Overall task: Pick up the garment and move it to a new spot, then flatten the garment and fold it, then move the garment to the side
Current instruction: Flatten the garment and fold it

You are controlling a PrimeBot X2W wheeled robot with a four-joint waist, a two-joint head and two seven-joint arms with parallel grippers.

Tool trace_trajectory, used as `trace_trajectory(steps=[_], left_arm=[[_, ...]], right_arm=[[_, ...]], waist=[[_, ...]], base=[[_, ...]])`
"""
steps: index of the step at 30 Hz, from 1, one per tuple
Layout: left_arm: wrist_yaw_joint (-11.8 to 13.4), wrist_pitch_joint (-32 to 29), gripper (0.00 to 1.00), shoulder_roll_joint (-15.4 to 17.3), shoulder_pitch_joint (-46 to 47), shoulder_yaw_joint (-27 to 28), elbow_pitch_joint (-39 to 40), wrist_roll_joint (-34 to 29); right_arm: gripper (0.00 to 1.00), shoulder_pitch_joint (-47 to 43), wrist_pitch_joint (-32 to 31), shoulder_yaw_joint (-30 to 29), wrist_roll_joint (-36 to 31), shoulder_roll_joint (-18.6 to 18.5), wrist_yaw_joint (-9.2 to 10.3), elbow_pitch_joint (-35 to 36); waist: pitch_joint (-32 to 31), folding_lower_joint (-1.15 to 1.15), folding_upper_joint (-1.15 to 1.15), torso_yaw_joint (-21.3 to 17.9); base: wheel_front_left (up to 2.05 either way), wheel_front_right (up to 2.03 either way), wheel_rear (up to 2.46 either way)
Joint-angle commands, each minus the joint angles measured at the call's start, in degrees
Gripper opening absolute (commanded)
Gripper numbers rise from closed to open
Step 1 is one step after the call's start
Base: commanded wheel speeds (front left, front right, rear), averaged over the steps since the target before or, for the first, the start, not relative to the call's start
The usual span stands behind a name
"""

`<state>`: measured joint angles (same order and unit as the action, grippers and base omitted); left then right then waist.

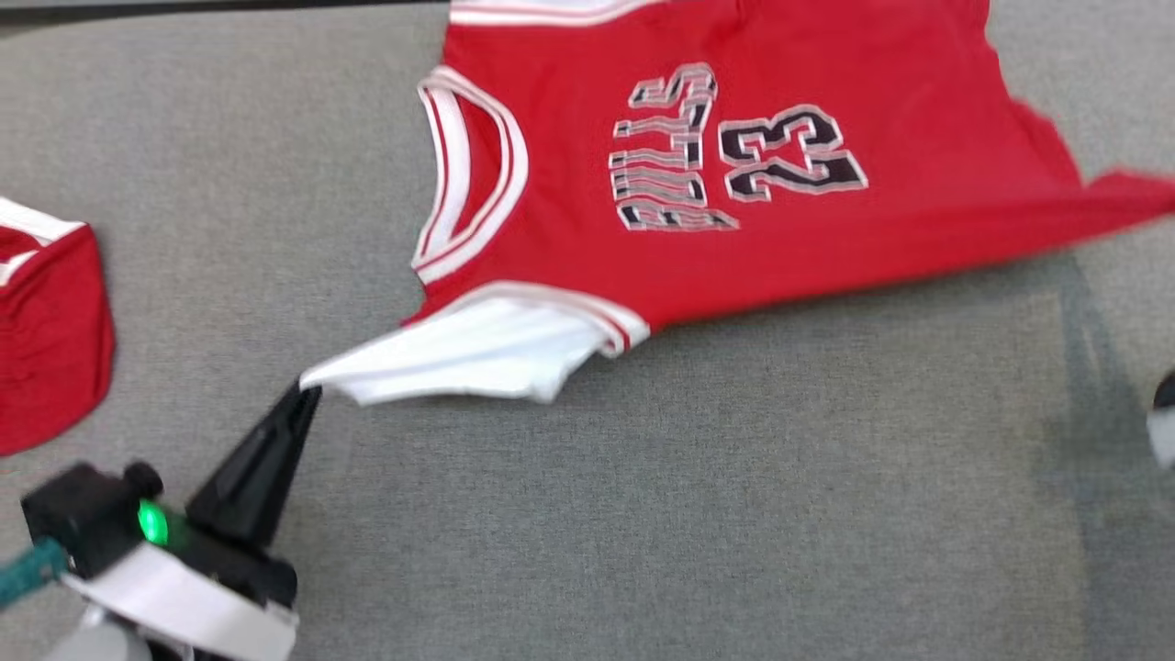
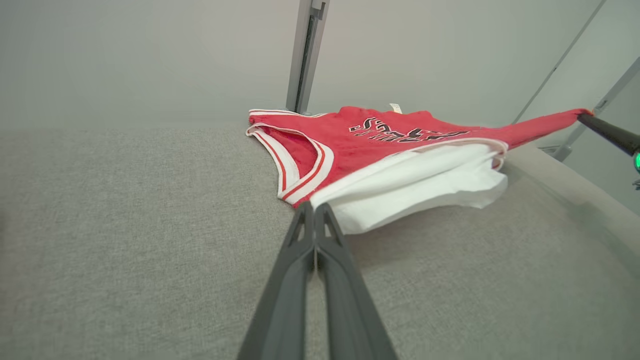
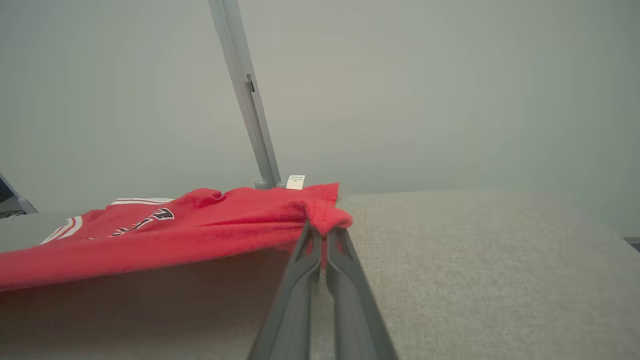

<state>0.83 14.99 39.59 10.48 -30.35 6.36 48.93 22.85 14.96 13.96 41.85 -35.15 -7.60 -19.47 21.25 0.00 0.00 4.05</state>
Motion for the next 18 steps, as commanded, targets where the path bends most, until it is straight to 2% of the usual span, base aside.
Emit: trace_trajectory(steps=[1, 5, 13, 16, 18], left_arm=[[1.64, 0.26, 0.00, 1.06, -2.71, 0.32, 1.60, 0.08], [4.80, -0.54, 0.00, 1.90, -8.96, -0.68, 6.92, 0.59], [11.20, -5.82, 0.00, 4.78, -17.42, -1.53, 16.09, 3.45], [12.51, -6.98, 0.00, 4.76, -17.71, -0.52, 18.52, 5.35], [12.15, -8.05, 0.00, 4.41, -15.86, -0.32, 18.93, 6.26]], right_arm=[[0.00, -4.23, 0.33, -1.87, -0.38, 0.52, 0.20, 1.08], [0.00, -13.78, -0.87, -5.25, -1.86, 2.85, 0.18, 5.46], [0.00, -26.65, -8.40, -12.50, -6.18, 5.04, 0.18, 15.04], [0.00, -28.66, -12.08, -14.67, -7.69, 6.63, 0.18, 18.20], [0.00, -28.65, -15.04, -14.67, -9.14, 7.39, 0.17, 19.29]], waist=[[-1.77, 0.00, 0.00, 0.46], [-2.53, 0.00, 0.00, 0.12], [-4.15, 0.00, 0.00, -0.54], [-4.24, 0.00, 0.00, -0.83], [-4.06, 0.00, 0.00, -0.93]], base=[[0.00, 0.00, 0.00], [0.00, 0.00, 0.00], [0.00, 0.00, 0.00], [0.00, 0.00, 0.00], [0.00, 0.00, 0.00]])
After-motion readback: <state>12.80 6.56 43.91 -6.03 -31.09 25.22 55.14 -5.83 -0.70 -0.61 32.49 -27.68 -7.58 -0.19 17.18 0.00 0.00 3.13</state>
